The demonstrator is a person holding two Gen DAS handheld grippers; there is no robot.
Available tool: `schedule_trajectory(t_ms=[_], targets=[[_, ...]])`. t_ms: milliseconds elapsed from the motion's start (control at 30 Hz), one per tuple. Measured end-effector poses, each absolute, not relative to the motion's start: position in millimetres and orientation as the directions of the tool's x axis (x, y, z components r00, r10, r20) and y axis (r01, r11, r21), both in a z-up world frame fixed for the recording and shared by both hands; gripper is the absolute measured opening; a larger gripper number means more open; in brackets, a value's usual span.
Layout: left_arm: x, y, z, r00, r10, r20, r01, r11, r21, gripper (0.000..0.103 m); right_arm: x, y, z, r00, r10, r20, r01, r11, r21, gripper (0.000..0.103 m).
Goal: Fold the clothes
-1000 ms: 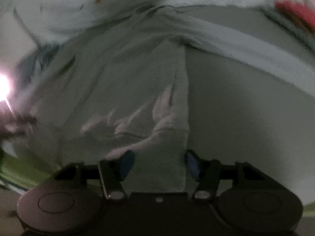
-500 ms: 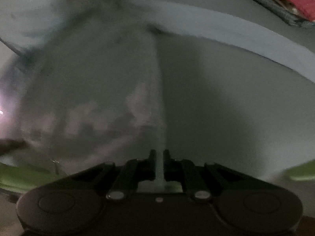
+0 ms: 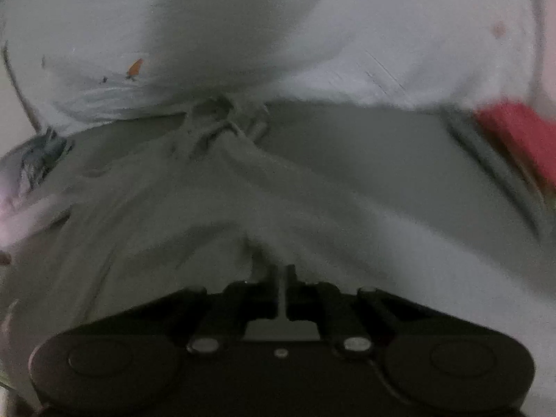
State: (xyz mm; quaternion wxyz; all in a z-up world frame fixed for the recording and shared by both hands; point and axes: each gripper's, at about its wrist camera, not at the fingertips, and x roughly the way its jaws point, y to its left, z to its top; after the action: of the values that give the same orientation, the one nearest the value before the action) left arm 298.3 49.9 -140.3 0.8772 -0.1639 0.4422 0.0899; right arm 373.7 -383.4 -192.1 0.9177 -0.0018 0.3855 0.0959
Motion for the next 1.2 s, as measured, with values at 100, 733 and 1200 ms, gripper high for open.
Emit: schedule_trajectory(t_ms=[100,733,1200], targets=[[334,29,-135,0.615,-0.018,-0.789,-0.223,0.955,-0.195,0.068,418,-354,-177,0.712,0.186,-0.677,-0.242,0.97,0.013,0.005],[565,5,-211,0.611,-0.222,-0.76,-0.007,0.959,-0.285,0.073,741,-199,-260,0.556,0.0,-0.831,-0.378,0.891,-0.252,0.063],[564,-4,-226,0.684,-0.218,-0.696,0.025,0.961,-0.276,0.092,797,-226,-162,0.754,-0.077,-0.652,-0.226,0.902,-0.369,0.051]])
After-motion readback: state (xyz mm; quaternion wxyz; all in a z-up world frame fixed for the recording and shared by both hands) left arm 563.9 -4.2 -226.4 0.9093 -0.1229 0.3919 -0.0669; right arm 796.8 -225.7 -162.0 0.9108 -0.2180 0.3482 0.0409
